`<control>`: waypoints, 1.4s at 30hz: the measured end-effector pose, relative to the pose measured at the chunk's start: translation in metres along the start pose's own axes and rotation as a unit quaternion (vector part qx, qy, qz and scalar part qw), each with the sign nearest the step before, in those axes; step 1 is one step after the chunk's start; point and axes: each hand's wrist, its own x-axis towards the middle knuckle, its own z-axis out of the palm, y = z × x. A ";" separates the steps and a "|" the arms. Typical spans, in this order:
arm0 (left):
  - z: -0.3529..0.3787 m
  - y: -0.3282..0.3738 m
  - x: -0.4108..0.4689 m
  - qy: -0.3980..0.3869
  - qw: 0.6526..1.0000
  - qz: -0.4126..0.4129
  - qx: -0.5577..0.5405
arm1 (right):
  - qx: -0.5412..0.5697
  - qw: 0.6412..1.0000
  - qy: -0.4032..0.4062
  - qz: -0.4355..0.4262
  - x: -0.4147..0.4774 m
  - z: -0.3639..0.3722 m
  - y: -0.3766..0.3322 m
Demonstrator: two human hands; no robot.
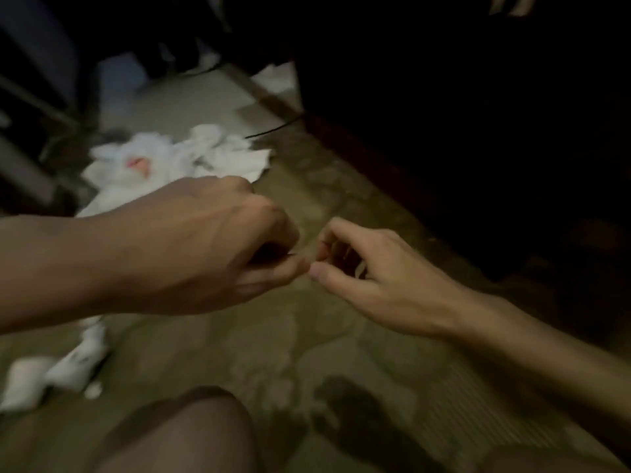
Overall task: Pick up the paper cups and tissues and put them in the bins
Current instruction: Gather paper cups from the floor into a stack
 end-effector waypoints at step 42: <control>0.381 -0.077 -0.664 0.084 0.441 -0.887 -0.109 | 0.026 0.790 -0.609 -0.066 0.052 0.680 -0.264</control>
